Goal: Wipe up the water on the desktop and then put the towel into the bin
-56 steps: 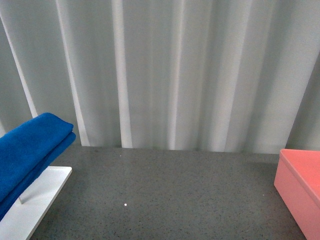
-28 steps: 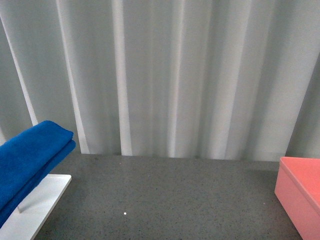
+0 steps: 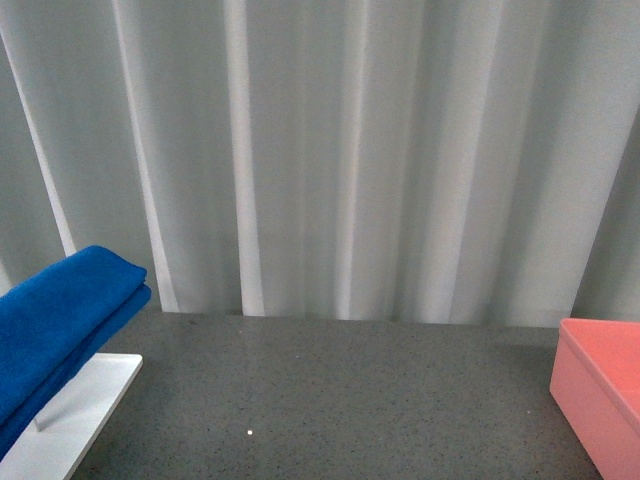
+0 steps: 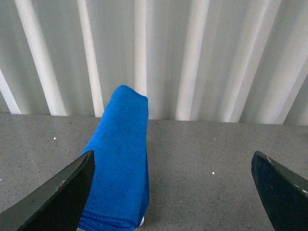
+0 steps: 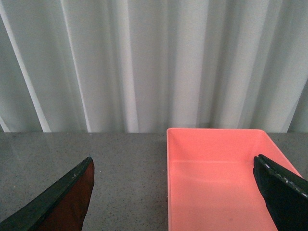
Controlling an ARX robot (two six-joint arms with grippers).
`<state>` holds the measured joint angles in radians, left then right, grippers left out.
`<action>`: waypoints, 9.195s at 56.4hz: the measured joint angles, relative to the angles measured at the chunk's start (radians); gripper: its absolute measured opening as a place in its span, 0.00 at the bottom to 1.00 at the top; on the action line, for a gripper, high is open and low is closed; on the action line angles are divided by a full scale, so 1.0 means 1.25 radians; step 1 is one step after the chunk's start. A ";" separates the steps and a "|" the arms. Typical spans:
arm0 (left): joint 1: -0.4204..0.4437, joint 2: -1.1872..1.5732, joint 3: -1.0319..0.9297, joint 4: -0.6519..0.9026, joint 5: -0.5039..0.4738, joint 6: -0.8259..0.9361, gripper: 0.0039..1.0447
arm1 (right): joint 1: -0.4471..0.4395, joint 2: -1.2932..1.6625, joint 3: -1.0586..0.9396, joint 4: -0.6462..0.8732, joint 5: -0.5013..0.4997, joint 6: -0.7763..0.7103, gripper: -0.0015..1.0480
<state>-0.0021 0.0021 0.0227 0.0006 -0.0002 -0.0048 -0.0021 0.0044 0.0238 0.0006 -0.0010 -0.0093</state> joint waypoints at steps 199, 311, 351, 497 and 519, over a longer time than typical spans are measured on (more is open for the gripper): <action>-0.055 1.216 0.934 -0.094 0.363 0.105 0.04 | 0.000 0.000 0.000 0.000 0.000 0.000 0.93; -0.323 1.180 0.872 0.065 0.370 -0.058 0.04 | 0.302 1.308 0.489 0.744 -0.460 0.287 0.93; -0.323 1.180 0.872 0.065 0.368 -0.060 0.18 | 0.379 1.333 0.512 0.822 -0.334 0.309 0.46; 0.000 0.433 0.000 0.419 -0.002 0.000 0.03 | 0.299 1.227 0.396 0.659 -0.294 0.219 0.04; 0.000 0.273 0.000 0.276 0.000 0.000 0.03 | 0.312 1.225 0.384 0.652 -0.285 0.207 0.04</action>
<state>-0.0025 0.3439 0.0223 0.3450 -0.0006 -0.0044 0.3882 1.5352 0.5041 0.8150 -0.3573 0.2497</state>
